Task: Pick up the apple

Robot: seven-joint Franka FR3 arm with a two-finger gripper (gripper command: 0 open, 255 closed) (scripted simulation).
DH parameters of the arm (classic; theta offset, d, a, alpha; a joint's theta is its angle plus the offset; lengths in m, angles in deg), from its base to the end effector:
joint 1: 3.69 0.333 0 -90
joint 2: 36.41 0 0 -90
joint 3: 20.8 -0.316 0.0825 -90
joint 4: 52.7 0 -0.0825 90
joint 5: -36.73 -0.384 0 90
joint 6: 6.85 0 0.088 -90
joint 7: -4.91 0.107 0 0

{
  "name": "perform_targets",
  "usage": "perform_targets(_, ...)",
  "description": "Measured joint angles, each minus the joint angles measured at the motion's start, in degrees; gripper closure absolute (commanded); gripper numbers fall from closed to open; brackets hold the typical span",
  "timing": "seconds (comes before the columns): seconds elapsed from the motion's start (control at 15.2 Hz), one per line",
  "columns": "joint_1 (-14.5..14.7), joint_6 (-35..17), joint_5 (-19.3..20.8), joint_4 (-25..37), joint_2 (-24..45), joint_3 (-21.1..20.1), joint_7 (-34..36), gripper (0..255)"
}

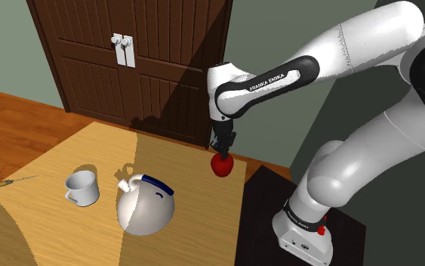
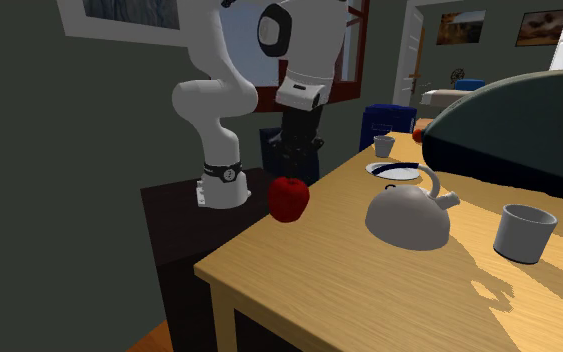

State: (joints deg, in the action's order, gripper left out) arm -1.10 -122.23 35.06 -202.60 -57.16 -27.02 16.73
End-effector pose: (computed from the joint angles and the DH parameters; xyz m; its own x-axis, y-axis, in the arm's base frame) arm 0.3707 0.0573 0.3536 0.9692 -0.0852 -0.2311 -0.0721 -0.9953 0.0645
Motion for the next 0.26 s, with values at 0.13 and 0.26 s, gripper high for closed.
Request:
perform_targets(0.13,0.01,1.92,-0.02,0.80,-1.12,0.10,-0.10,255)
perform_targets(0.26,-0.03,3.34,0.01,1.44,-1.90,0.22,-0.23,255)
